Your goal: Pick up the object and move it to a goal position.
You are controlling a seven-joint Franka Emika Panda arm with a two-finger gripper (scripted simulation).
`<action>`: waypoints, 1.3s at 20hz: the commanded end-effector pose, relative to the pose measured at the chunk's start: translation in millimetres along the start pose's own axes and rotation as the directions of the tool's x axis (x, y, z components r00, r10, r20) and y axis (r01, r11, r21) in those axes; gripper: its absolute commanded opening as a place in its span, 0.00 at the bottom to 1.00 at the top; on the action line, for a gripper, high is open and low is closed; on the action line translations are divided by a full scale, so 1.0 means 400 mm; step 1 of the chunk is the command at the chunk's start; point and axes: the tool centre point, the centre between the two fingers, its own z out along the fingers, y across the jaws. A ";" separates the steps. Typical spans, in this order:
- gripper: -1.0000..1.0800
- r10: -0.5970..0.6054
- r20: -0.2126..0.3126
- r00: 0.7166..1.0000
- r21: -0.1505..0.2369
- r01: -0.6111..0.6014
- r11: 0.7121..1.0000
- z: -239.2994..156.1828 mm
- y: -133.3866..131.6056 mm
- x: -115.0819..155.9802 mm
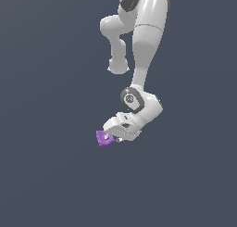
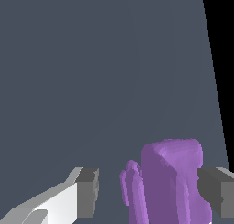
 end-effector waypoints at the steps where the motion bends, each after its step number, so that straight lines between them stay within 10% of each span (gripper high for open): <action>1: 0.81 0.001 0.002 1.000 -0.003 -0.001 1.000 0.024 0.000 -0.003; 3: 0.81 0.001 0.002 1.000 -0.003 -0.001 1.000 0.028 0.000 -0.003; 4: 0.00 0.001 0.002 1.000 -0.003 -0.001 1.000 0.028 0.000 -0.003; 26: 0.00 0.001 -0.008 1.000 0.005 -0.001 1.000 -0.020 0.086 -0.030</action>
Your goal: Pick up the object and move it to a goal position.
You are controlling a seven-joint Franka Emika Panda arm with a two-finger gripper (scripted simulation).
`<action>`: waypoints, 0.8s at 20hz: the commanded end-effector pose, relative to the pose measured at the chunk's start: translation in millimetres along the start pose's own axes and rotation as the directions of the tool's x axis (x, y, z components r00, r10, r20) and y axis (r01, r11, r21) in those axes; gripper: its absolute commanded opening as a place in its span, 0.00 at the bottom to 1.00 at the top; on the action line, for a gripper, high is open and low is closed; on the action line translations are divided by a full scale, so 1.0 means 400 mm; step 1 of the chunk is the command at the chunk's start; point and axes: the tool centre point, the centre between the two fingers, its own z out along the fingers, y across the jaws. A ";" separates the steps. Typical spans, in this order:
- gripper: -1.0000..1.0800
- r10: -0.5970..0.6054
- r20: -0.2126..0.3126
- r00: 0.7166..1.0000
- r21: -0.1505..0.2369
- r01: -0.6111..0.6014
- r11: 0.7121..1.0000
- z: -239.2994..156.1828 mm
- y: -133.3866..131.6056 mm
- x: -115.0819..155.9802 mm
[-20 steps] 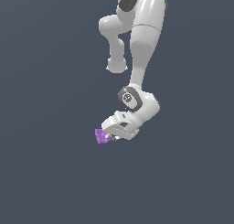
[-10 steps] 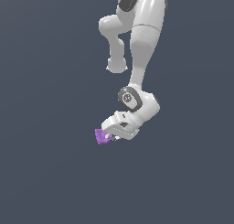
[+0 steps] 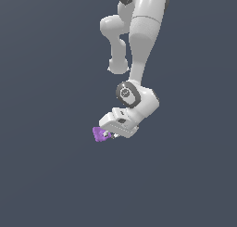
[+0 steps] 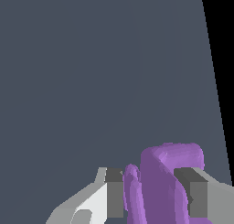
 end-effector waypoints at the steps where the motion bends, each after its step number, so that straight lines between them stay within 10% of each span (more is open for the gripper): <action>1: 0.00 0.001 0.001 1.000 0.000 -0.001 1.000 -0.010 0.034 -0.015; 16: 0.00 0.002 0.008 1.000 0.002 -0.002 1.000 -0.106 0.357 -0.158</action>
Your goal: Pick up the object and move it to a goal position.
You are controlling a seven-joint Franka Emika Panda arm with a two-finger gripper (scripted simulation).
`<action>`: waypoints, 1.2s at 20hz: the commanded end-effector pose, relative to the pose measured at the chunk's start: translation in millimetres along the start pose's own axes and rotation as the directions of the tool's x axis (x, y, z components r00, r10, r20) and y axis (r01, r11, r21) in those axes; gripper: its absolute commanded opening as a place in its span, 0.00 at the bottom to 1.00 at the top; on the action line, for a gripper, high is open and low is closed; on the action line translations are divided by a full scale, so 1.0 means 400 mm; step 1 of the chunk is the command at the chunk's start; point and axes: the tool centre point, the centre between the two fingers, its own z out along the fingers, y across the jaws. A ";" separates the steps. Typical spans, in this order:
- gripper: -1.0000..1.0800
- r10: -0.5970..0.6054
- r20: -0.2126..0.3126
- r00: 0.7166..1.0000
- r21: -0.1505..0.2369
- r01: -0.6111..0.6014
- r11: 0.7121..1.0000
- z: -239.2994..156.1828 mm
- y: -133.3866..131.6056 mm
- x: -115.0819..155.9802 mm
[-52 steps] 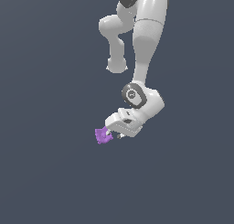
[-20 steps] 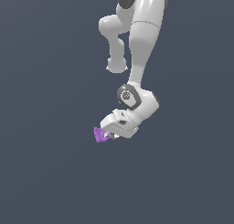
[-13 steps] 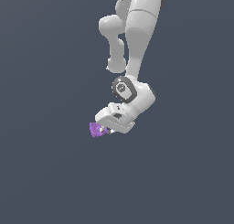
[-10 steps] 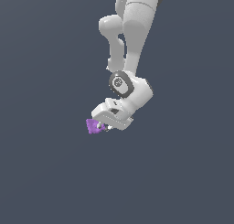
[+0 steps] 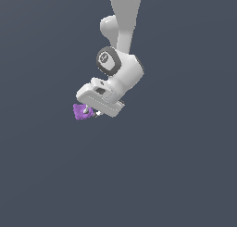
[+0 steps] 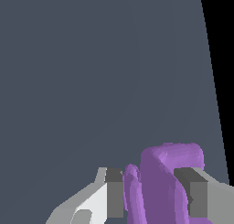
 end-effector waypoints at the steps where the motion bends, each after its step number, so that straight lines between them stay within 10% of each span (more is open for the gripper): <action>1: 0.00 0.000 0.001 1.000 0.000 0.000 1.000 -0.017 0.058 -0.025; 13: 0.00 0.000 0.004 1.000 -0.007 0.000 1.000 -0.076 0.253 -0.097; 24: 0.00 0.000 0.004 1.000 -0.009 0.000 1.000 -0.088 0.288 -0.105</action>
